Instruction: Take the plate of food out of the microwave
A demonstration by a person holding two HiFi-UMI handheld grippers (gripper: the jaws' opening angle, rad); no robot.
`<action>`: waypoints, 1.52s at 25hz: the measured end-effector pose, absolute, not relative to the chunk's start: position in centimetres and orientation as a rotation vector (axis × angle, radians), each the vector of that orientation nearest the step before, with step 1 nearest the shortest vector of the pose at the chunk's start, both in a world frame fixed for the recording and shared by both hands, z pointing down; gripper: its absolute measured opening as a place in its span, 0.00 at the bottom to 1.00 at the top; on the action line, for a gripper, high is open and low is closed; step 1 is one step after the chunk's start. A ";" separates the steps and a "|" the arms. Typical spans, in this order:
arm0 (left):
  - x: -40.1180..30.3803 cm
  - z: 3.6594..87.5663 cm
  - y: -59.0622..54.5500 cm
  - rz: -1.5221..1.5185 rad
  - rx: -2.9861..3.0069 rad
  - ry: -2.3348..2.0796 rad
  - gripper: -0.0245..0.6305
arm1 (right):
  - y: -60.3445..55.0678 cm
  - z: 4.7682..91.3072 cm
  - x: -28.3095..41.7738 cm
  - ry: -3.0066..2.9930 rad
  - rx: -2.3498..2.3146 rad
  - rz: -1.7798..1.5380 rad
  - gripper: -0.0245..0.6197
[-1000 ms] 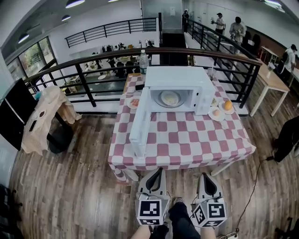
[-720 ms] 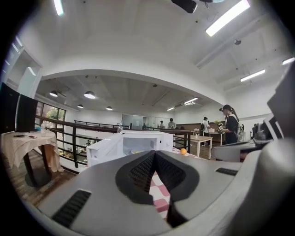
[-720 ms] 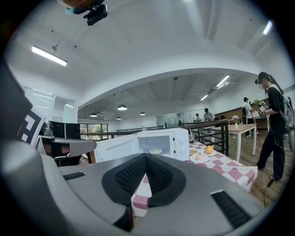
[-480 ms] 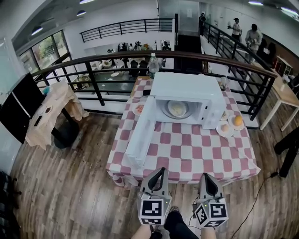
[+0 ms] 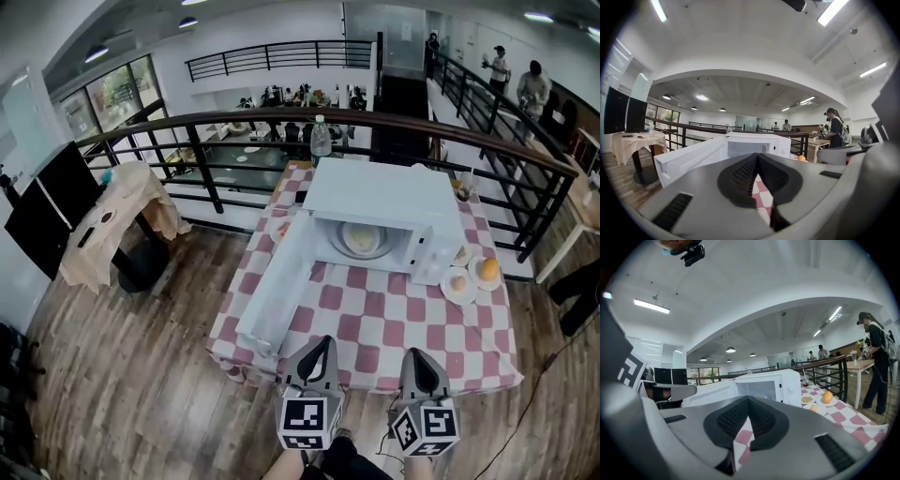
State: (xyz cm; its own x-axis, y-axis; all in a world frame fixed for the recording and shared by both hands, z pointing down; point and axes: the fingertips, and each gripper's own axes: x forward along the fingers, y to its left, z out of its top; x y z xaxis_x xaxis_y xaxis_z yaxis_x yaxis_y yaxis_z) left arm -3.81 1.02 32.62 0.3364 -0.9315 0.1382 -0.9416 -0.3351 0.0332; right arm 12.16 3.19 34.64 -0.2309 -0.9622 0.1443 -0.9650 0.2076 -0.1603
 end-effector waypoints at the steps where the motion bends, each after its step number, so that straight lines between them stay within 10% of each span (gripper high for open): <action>1: -3.5 32.6 0.6 0.146 2.477 -1.748 0.09 | 2.7 34.7 12.4 -2.437 1.933 0.343 0.05; 38: -1.3 37.1 -10.4 0.145 2.340 -1.718 0.09 | -9.4 38.7 14.4 -2.457 1.891 0.513 0.05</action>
State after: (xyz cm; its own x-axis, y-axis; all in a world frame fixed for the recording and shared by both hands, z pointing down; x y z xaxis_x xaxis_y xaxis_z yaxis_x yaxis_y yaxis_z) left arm -1.28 -10.37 37.08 0.3058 -0.9272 0.2164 -0.9503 -0.2833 0.1292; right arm 14.42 -9.44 38.65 -0.2758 -0.9411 0.1956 -0.9407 0.2225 -0.2560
